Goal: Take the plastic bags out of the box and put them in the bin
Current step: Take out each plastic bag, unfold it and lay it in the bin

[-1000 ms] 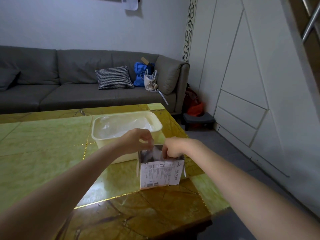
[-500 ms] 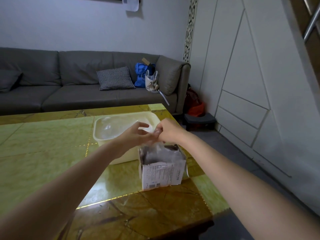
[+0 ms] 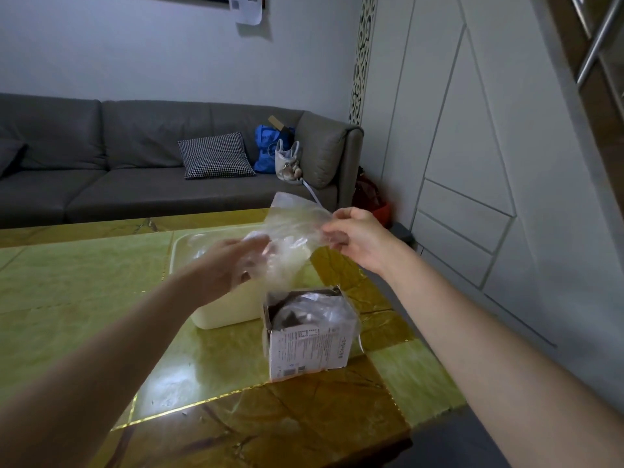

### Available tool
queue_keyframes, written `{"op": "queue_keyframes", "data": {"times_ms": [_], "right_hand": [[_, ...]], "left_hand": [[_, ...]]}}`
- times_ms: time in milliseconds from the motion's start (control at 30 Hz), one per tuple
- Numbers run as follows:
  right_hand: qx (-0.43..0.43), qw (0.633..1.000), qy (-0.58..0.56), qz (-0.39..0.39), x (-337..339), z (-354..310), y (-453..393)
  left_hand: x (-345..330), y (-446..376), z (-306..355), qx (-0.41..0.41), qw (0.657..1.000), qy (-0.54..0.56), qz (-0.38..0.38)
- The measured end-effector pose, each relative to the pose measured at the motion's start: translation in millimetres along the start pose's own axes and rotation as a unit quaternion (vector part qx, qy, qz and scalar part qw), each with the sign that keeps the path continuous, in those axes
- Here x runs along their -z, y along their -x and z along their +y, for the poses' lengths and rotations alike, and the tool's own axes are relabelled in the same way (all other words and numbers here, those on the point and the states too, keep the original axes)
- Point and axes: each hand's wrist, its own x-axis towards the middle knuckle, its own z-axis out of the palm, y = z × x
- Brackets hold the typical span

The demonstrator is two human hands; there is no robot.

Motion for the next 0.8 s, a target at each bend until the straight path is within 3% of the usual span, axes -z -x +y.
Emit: {"op": "queue_keyframes", "data": {"times_ms": [100,200,400,600,733,800], "right_hand": [[-0.061,0.993,0.005,-0.101,1,2,1],[-0.064,0.984,0.007,-0.168,-7,0,-6],[0.055,0.998,-0.023,-0.029,-36,-10,-38],[0.112,0.991,0.076,0.013,-54,1,-72],[0.131,0.963,0.227,0.059,-54,20,-101],[0.133,0.939,0.313,0.042,-56,32,-111]], "left_hand": [[5,-1,3,-0.007,0.999,0.037,0.021],[10,-7,6,0.015,0.997,-0.06,0.056],[36,-12,17,0.053,0.992,-0.111,0.029],[77,-32,19,0.07,0.978,-0.124,0.154],[110,-46,14,0.046,0.928,-0.196,0.313],[122,-56,11,-0.007,0.854,-0.328,0.403]]}}
